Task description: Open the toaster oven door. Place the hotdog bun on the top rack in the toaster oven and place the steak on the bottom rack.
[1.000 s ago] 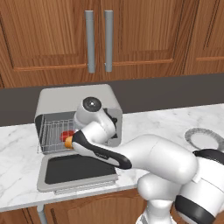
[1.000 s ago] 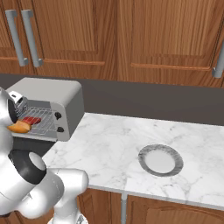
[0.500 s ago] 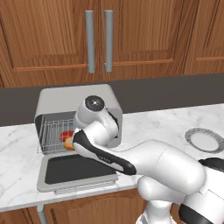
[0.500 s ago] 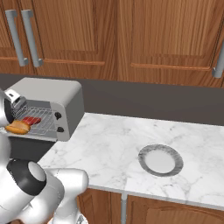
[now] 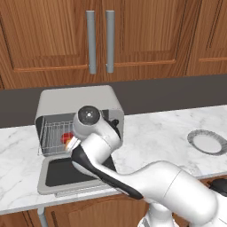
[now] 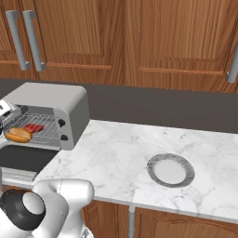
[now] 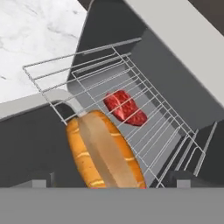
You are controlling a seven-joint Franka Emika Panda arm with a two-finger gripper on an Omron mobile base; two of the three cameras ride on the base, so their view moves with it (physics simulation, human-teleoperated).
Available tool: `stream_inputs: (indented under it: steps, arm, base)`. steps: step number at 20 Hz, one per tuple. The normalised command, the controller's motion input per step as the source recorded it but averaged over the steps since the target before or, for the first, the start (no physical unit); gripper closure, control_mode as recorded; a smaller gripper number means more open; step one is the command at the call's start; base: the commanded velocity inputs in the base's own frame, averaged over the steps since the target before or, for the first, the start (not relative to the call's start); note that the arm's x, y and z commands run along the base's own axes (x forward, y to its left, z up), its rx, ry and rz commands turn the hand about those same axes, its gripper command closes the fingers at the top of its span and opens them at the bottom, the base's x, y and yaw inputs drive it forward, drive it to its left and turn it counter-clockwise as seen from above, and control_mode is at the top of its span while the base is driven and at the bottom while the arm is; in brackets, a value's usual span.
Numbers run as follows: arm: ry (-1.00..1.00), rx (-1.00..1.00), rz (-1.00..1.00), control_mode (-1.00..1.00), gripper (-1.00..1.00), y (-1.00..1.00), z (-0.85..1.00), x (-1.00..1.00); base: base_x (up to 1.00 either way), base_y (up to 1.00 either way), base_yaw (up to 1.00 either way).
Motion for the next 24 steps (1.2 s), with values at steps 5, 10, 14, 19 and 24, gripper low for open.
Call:
stream_inputs:
  steps: [5,10,14,19,24]
  arm:
    - [0.10,0.12,-0.33,-1.00,-1.00,0.02,0.00,-0.42]
    - [0.10,0.12,-0.41,-1.00,-1.00,0.01,-0.18,-0.30]
    - [0.13,0.18,-0.48,-1.00,-1.00,0.00,-0.25,-0.22]
    - [0.13,0.20,-0.42,-1.00,-1.00,0.01,-0.40,-0.09]
    - [0.16,0.23,-0.33,-1.00,-1.00,0.00,-0.42,0.06]
  base:
    - [0.00,0.00,0.00]
    - [0.00,0.00,0.00]
    - [0.00,0.00,0.00]
    - [0.00,0.00,0.00]
    - [0.00,0.00,0.00]
